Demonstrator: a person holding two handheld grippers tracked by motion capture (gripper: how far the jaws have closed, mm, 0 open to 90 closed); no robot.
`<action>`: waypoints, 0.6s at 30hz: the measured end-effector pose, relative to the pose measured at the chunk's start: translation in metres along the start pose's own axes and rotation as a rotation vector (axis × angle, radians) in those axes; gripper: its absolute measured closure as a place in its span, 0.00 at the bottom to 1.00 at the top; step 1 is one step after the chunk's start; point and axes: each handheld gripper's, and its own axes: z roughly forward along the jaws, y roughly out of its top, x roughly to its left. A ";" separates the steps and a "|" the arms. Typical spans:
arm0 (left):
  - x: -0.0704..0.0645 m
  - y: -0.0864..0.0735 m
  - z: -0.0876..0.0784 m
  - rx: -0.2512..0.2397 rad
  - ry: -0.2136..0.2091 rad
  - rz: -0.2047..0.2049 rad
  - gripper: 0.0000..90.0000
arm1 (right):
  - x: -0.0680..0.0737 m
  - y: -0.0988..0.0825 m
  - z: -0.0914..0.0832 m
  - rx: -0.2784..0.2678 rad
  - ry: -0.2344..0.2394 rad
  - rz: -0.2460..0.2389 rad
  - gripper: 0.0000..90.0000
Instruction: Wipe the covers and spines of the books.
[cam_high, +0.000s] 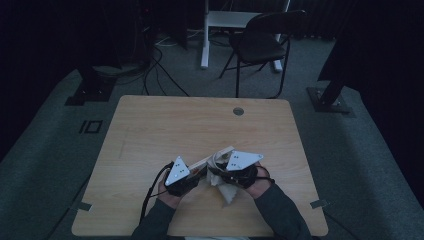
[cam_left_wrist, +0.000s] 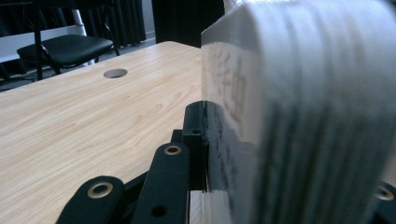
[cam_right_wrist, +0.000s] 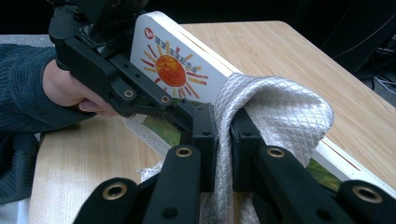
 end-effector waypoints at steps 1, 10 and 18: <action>0.000 0.000 0.000 0.000 0.000 0.000 0.87 | 0.000 0.000 0.000 0.000 0.000 0.000 0.93; 0.000 0.000 0.000 0.003 0.009 0.007 0.87 | 0.003 0.003 0.002 -0.001 0.010 -0.014 0.93; -0.002 0.000 0.001 0.010 0.009 0.018 0.87 | 0.006 0.006 0.003 -0.009 0.036 -0.026 0.93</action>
